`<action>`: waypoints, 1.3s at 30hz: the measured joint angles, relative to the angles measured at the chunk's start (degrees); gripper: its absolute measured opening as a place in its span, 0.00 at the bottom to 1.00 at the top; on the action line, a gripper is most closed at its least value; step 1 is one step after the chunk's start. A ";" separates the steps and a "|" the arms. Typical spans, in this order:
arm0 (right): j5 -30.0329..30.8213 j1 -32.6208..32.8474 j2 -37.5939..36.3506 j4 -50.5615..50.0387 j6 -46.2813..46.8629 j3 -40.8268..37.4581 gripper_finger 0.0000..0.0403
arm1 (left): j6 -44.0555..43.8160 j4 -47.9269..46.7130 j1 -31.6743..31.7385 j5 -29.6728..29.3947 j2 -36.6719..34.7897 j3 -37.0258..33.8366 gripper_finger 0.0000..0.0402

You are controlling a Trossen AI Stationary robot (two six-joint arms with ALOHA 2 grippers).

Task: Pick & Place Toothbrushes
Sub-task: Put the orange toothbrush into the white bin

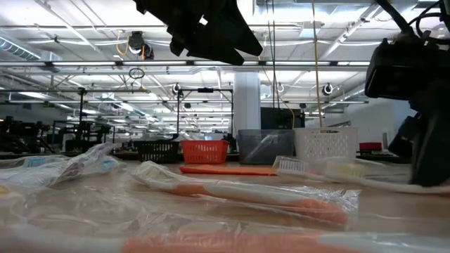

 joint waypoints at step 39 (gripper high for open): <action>33.44 -0.54 -23.81 11.94 -37.07 -0.22 0.00 | -0.07 10.13 0.00 1.53 -0.02 0.00 0.63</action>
